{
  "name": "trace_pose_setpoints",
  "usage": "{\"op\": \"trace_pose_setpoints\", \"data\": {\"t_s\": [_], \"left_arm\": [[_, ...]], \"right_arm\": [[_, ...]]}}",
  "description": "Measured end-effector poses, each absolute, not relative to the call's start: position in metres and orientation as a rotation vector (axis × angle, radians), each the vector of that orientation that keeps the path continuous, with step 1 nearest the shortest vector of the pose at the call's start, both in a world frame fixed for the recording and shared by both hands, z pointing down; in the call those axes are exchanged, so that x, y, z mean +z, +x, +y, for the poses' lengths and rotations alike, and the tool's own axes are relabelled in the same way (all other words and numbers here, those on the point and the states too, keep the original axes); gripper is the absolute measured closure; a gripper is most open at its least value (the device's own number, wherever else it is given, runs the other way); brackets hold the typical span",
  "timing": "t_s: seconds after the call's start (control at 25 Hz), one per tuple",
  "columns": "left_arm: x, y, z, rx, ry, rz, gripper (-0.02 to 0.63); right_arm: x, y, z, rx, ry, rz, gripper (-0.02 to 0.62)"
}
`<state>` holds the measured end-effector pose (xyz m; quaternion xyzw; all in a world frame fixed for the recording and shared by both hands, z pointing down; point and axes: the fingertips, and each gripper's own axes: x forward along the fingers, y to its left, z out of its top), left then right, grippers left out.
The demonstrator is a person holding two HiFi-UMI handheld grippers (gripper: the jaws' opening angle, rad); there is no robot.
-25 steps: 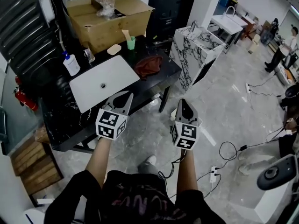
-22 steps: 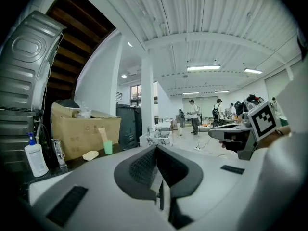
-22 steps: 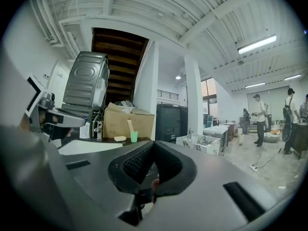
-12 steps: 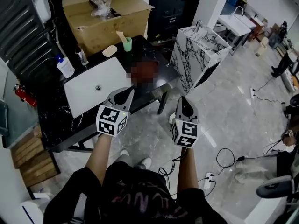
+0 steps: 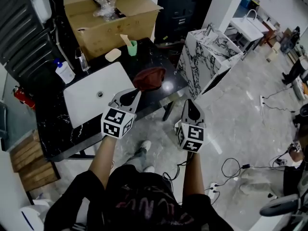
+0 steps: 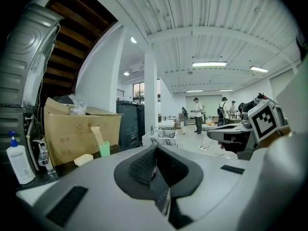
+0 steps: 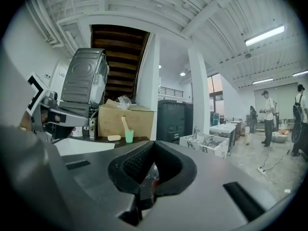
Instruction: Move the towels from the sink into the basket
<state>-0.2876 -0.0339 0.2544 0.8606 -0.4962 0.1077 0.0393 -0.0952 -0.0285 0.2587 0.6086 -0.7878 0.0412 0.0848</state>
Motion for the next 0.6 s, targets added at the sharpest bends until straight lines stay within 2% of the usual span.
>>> {"op": "trace_pose_setpoints", "data": {"t_s": [0.52, 0.56, 0.6], "left_arm": [[0.315, -0.282, -0.161, 0.504, 2.59, -1.379, 0.589], [0.321, -0.28, -0.169, 0.528, 2.587, -1.348, 0.579], [0.329, -0.278, -0.176, 0.554, 2.583, -1.31, 0.528]], "right_arm": [[0.295, -0.094, -0.14, 0.192, 1.812, -2.268, 0.581], [0.3, -0.092, -0.146, 0.201, 1.814, -2.256, 0.581], [0.305, -0.09, -0.15, 0.207, 1.819, -2.242, 0.581]]}}
